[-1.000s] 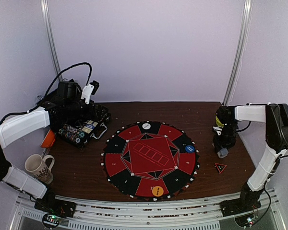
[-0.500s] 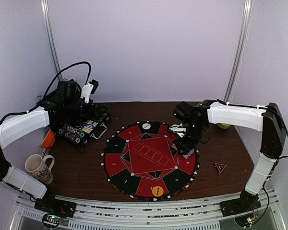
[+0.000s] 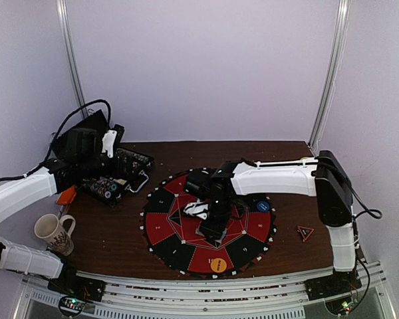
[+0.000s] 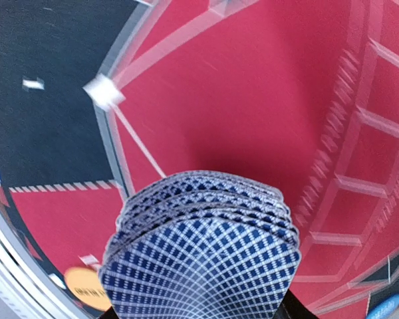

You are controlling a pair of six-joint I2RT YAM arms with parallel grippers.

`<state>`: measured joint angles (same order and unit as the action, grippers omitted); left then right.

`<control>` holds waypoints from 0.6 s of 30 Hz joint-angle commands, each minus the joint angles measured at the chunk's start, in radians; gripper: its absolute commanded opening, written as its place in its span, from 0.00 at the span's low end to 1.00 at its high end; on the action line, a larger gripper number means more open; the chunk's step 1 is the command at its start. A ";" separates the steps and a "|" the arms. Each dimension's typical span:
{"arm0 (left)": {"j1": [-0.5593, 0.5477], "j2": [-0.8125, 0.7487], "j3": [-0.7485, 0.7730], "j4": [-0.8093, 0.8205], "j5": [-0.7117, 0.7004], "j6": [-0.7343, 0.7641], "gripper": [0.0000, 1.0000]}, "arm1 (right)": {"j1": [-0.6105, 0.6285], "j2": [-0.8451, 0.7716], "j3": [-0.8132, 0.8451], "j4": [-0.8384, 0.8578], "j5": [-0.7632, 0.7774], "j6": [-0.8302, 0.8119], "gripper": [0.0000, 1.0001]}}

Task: Distribute texas hold em gaming equipment
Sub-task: Place the face-down deck piles on the poker table mat.

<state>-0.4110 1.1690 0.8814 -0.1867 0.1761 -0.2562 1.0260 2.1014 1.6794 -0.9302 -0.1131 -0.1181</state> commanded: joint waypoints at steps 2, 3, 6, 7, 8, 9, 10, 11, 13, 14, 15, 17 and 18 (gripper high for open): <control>0.010 -0.050 -0.018 0.005 -0.051 -0.061 0.96 | 0.107 0.106 0.151 -0.058 -0.037 -0.049 0.46; 0.009 -0.051 -0.012 -0.008 -0.060 -0.059 0.96 | 0.126 0.129 0.180 -0.063 -0.037 -0.050 0.46; 0.010 -0.056 -0.002 -0.031 -0.066 -0.052 0.96 | 0.183 0.187 0.241 -0.078 -0.047 -0.066 0.46; 0.009 -0.058 0.000 -0.035 -0.066 -0.051 0.96 | 0.197 0.207 0.257 -0.081 -0.044 -0.072 0.46; 0.009 -0.060 0.002 -0.038 -0.066 -0.049 0.96 | 0.211 0.223 0.271 -0.083 -0.041 -0.076 0.46; 0.009 -0.060 0.006 -0.040 -0.067 -0.046 0.96 | 0.220 0.238 0.285 -0.086 -0.044 -0.077 0.46; 0.010 -0.060 0.011 -0.042 -0.068 -0.041 0.96 | 0.227 0.251 0.297 -0.090 -0.051 -0.078 0.46; 0.009 -0.059 0.018 -0.046 -0.067 -0.037 0.96 | 0.231 0.263 0.311 -0.097 -0.050 -0.080 0.47; 0.009 -0.056 0.032 -0.057 -0.069 -0.026 0.97 | 0.237 0.279 0.329 -0.097 -0.020 -0.085 0.48; 0.009 -0.057 0.036 -0.059 -0.070 -0.020 0.97 | 0.239 0.287 0.335 -0.095 -0.002 -0.088 0.48; 0.009 -0.058 0.042 -0.060 -0.071 -0.015 0.97 | 0.241 0.296 0.346 -0.096 0.007 -0.092 0.49; 0.009 -0.064 0.044 -0.062 -0.070 -0.003 0.97 | 0.247 0.311 0.348 -0.100 0.010 -0.102 0.53; 0.009 -0.068 0.045 -0.065 -0.070 0.003 0.97 | 0.253 0.316 0.349 -0.102 0.017 -0.111 0.55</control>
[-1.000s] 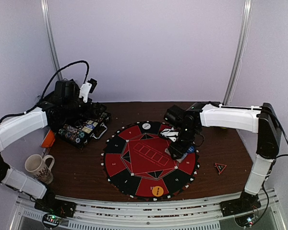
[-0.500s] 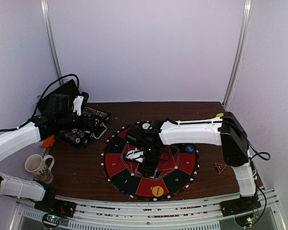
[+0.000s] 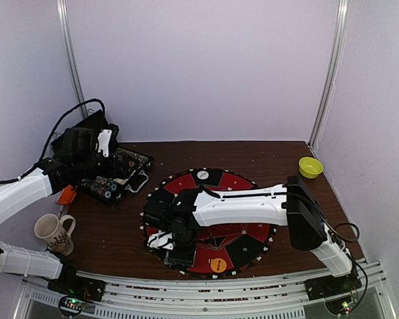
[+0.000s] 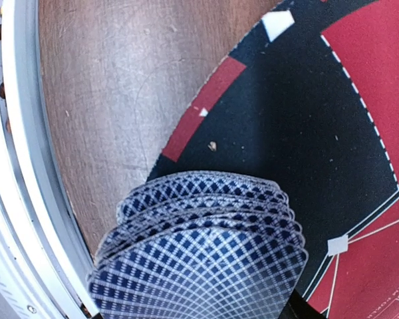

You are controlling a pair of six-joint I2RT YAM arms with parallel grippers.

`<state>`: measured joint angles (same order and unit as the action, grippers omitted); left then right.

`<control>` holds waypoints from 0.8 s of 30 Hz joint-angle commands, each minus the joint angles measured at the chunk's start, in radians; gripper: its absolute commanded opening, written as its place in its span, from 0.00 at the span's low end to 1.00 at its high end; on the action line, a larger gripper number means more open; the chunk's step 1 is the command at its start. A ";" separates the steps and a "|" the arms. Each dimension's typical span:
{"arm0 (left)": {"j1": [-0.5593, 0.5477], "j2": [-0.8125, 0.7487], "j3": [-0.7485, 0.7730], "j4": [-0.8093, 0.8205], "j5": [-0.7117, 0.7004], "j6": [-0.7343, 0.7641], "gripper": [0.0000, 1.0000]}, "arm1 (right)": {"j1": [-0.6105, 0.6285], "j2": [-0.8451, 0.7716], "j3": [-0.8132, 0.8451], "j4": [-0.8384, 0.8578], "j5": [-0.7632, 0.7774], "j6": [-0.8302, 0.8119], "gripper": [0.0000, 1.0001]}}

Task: Distribute texas hold em gaming equipment
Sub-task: Place the face-down deck piles on the poker table mat.

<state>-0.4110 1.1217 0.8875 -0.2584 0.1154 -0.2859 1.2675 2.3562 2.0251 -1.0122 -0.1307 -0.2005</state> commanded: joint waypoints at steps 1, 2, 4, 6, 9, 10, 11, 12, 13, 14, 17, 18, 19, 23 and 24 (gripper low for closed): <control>0.009 -0.022 0.040 0.002 -0.006 0.039 0.97 | 0.016 0.064 0.003 -0.020 0.045 -0.037 0.60; 0.009 -0.023 0.046 -0.003 -0.005 0.045 0.97 | 0.020 0.066 0.003 -0.018 0.056 -0.045 0.65; 0.010 -0.019 0.061 -0.020 0.000 0.054 0.98 | 0.022 0.069 0.003 -0.013 0.072 -0.054 0.77; 0.009 -0.011 0.082 -0.039 0.010 0.064 0.98 | 0.024 0.068 0.003 -0.009 0.083 -0.053 0.85; 0.009 -0.005 0.107 -0.052 0.039 0.093 0.98 | 0.025 0.057 0.003 0.002 0.105 -0.045 0.98; 0.009 -0.007 0.113 -0.053 0.051 0.108 0.98 | 0.026 0.050 0.003 0.006 0.110 -0.041 1.00; 0.009 -0.012 0.117 -0.050 0.061 0.128 0.98 | 0.028 0.039 0.003 0.013 0.115 -0.035 1.00; 0.010 -0.019 0.122 -0.045 0.070 0.149 0.98 | 0.029 0.025 0.004 0.025 0.119 -0.024 1.00; 0.009 -0.029 0.123 -0.034 0.070 0.170 0.98 | 0.030 0.010 0.003 0.040 0.109 -0.019 1.00; 0.010 -0.040 0.124 -0.023 0.072 0.189 0.98 | 0.031 -0.007 0.003 0.051 0.095 -0.014 1.00; 0.008 -0.070 0.125 0.025 0.125 0.271 0.98 | 0.034 -0.071 0.001 0.080 0.099 0.001 1.00; 0.008 -0.078 0.126 0.039 0.159 0.307 0.98 | 0.035 -0.104 -0.012 0.097 0.108 0.008 1.00; 0.008 -0.082 0.131 0.042 0.188 0.344 0.98 | 0.035 -0.144 -0.036 0.120 0.111 0.011 1.00; 0.006 -0.088 0.169 0.025 0.270 0.465 0.98 | 0.034 -0.334 -0.185 0.223 0.084 0.012 1.00; 0.003 -0.086 0.179 0.005 0.306 0.503 0.98 | 0.033 -0.385 -0.222 0.241 0.073 0.017 1.00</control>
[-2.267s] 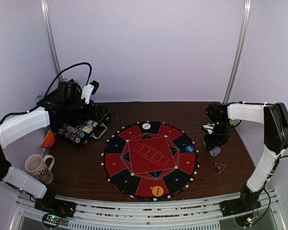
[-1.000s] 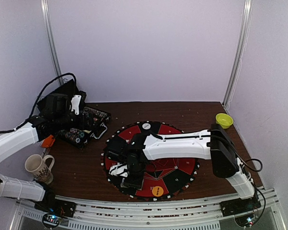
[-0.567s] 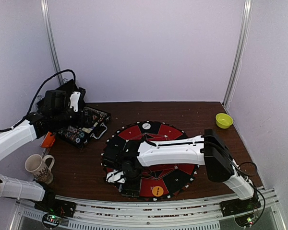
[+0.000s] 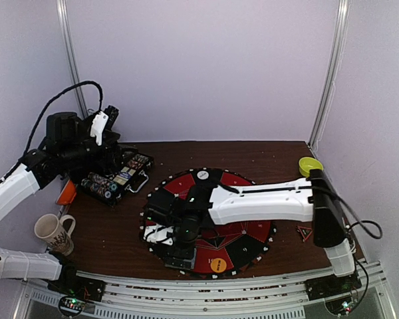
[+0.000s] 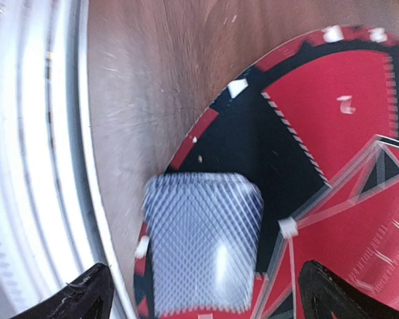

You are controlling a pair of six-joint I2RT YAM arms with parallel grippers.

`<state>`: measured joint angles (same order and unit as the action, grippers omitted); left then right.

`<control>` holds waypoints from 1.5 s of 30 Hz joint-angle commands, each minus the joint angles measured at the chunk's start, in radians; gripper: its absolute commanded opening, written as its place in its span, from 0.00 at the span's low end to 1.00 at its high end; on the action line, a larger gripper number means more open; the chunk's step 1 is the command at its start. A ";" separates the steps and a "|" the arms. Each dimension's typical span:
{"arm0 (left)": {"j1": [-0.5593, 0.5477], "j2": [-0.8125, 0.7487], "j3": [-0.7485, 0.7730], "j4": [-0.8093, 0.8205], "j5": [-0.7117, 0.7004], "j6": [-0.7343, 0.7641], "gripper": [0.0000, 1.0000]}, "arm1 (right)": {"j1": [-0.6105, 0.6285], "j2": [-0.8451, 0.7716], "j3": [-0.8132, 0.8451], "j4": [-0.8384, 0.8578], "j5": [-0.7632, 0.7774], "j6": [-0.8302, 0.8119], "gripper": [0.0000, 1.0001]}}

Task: Distribute texas hold em gaming equipment
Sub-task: Place the face-down deck piles on the poker table mat, then move the face-down deck piles to the center of the board.

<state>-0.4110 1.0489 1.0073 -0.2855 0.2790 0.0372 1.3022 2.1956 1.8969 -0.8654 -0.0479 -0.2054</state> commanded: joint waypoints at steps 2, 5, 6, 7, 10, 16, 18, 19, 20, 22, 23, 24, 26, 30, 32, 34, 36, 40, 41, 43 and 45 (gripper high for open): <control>-0.011 -0.001 0.072 -0.013 0.218 0.253 0.98 | -0.005 -0.334 -0.188 0.128 -0.030 0.046 1.00; -0.121 0.040 0.071 -0.113 0.211 0.377 0.98 | -0.045 -0.516 -0.395 0.228 -0.017 0.135 1.00; -0.194 0.061 0.067 -0.155 0.167 0.431 0.98 | -0.076 -0.578 -0.465 0.269 -0.007 0.187 1.00; -0.281 0.086 0.059 -0.203 0.127 0.484 0.98 | -0.114 -0.637 -0.540 0.308 -0.007 0.240 1.00; -0.487 0.169 0.035 -0.295 0.057 0.594 0.98 | -0.234 -0.774 -0.726 0.418 -0.045 0.383 1.00; -0.575 0.336 0.044 -0.341 0.034 0.616 0.98 | -0.308 -0.894 -0.902 0.480 0.023 0.456 1.00; -0.600 0.409 0.058 -0.342 0.049 0.608 0.98 | -0.316 -0.885 -0.923 0.474 0.034 0.460 1.00; -0.614 0.432 0.060 -0.342 0.053 0.606 0.98 | -0.316 -0.876 -0.927 0.468 0.036 0.463 1.00; -0.625 0.451 0.056 -0.342 0.051 0.602 0.98 | -0.316 -0.868 -0.928 0.461 0.034 0.466 1.00; -0.633 0.475 0.040 -0.331 0.045 0.591 0.98 | -0.316 -0.855 -0.940 0.465 0.024 0.472 1.00; -0.634 0.485 0.031 -0.312 0.036 0.578 0.98 | -0.317 -0.850 -0.952 0.480 0.011 0.478 1.00; -0.634 0.495 0.028 -0.303 0.027 0.563 0.98 | -0.317 -0.847 -0.962 0.497 -0.001 0.481 1.00; -0.641 0.519 0.028 -0.294 0.025 0.544 0.98 | -0.317 -0.837 -0.976 0.519 -0.018 0.491 1.00; -0.680 0.558 0.008 -0.264 -0.053 0.514 0.98 | -0.317 -0.807 -0.987 0.539 -0.032 0.501 1.00; -0.681 0.567 -0.002 -0.250 -0.069 0.501 0.98 | -0.317 -0.793 -0.986 0.536 -0.041 0.503 1.00; -0.681 0.573 -0.014 -0.231 -0.091 0.492 0.98 | -0.317 -0.782 -0.986 0.535 -0.049 0.503 1.00; -0.681 0.581 -0.019 -0.224 -0.111 0.485 0.98 | -0.316 -0.773 -0.986 0.538 -0.052 0.504 1.00; -0.683 0.603 -0.033 -0.210 -0.118 0.475 0.98 | -0.317 -0.759 -0.986 0.547 -0.060 0.507 1.00; -0.684 0.607 -0.038 -0.209 -0.109 0.475 0.98 | -0.317 -0.756 -0.986 0.548 -0.061 0.510 1.00; -0.686 0.610 -0.047 -0.200 -0.095 0.477 0.98 | -0.316 -0.749 -0.986 0.546 -0.057 0.513 1.00; -0.687 0.613 -0.056 -0.190 -0.098 0.481 0.98 | -0.317 -0.743 -0.986 0.541 -0.049 0.513 1.00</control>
<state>-1.0931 1.6493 0.9726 -0.5220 0.1818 0.5270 0.9901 1.4380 0.9173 -0.3260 -0.0978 0.2958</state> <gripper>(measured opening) 0.983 0.999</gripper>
